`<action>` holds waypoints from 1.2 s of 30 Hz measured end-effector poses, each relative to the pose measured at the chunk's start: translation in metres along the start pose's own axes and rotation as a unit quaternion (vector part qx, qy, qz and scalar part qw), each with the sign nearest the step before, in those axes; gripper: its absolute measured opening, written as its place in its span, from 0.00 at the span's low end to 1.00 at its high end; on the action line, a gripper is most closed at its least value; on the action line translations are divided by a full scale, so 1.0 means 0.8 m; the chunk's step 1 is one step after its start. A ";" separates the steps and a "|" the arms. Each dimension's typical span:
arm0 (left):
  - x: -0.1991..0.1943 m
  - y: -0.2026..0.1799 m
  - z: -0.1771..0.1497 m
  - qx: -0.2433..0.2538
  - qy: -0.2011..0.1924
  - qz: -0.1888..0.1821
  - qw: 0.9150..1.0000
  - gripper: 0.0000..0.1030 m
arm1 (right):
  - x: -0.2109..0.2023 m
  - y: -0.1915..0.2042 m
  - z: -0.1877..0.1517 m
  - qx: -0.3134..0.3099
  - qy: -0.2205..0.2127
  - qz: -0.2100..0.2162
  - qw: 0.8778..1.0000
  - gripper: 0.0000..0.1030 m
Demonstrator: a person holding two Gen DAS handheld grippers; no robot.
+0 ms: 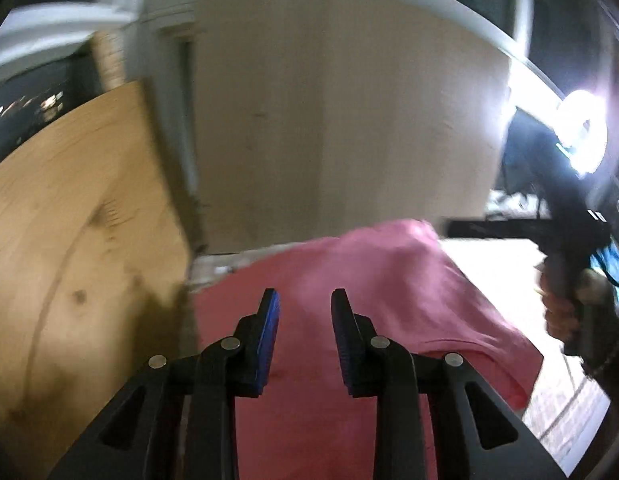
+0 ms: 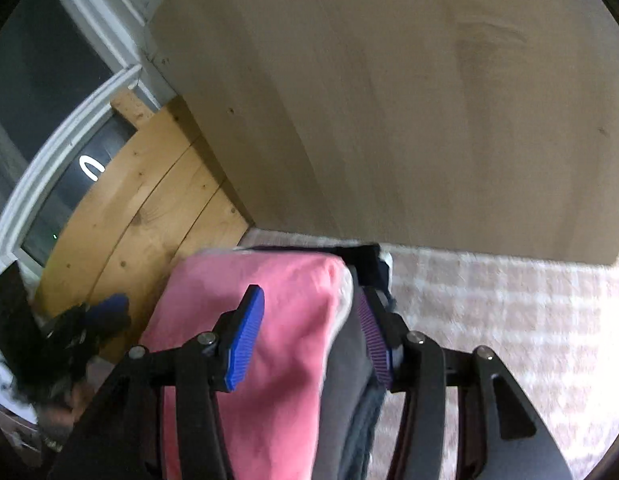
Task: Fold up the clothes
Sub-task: 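Carry the folded pink shirt with both grippers onto the clothes stack, then open both grippers and release the shirt on the stack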
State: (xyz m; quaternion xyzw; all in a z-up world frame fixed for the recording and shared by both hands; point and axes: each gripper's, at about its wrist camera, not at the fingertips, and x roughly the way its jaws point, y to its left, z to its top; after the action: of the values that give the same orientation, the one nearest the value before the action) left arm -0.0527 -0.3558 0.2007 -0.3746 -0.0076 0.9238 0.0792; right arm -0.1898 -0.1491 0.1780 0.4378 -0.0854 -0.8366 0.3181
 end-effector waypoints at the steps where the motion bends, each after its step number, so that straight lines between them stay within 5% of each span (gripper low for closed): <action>1: 0.009 -0.009 -0.003 0.007 0.009 -0.001 1.000 0.35 | 0.018 0.008 -0.004 -0.034 0.017 -0.050 0.998 0.47; 3: 0.041 -0.017 -0.013 0.001 0.049 0.005 0.999 0.39 | 0.052 0.015 -0.011 -0.086 0.052 -0.136 0.986 0.48; 4: 0.052 -0.019 -0.018 -0.003 0.056 0.013 0.998 0.39 | 0.057 0.011 -0.013 -0.085 0.055 -0.141 0.985 0.48; 9: 0.046 -0.022 -0.015 -0.037 0.059 0.049 0.996 0.43 | 0.000 0.007 -0.008 -0.049 0.009 -0.138 0.989 0.48; 13: 0.002 -0.021 -0.025 -0.062 0.036 0.061 0.996 0.57 | -0.073 0.045 -0.038 -0.069 -0.039 -0.078 0.994 0.48; 18: -0.012 -0.012 -0.057 -0.086 0.052 0.065 0.993 0.58 | -0.079 0.087 -0.109 -0.112 -0.012 -0.055 0.992 0.48; 21: -0.001 -0.007 -0.085 -0.093 0.084 0.071 0.990 0.58 | -0.062 0.096 -0.146 -0.134 0.029 -0.079 0.987 0.48; 24: -0.029 -0.006 -0.105 -0.090 0.077 0.084 0.989 0.58 | -0.082 0.095 -0.175 -0.148 0.040 -0.101 0.983 0.48; 36: -0.134 0.013 -0.169 -0.141 0.068 0.113 0.981 0.67 | -0.245 0.052 -0.243 -0.043 -0.023 -0.168 0.985 0.53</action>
State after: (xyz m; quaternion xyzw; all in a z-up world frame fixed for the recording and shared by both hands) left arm 0.1157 -0.3884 0.1767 -0.4421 -0.0902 0.8889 -0.0787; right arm 0.0628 -0.0363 0.2113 0.4125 0.0179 -0.8909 0.1893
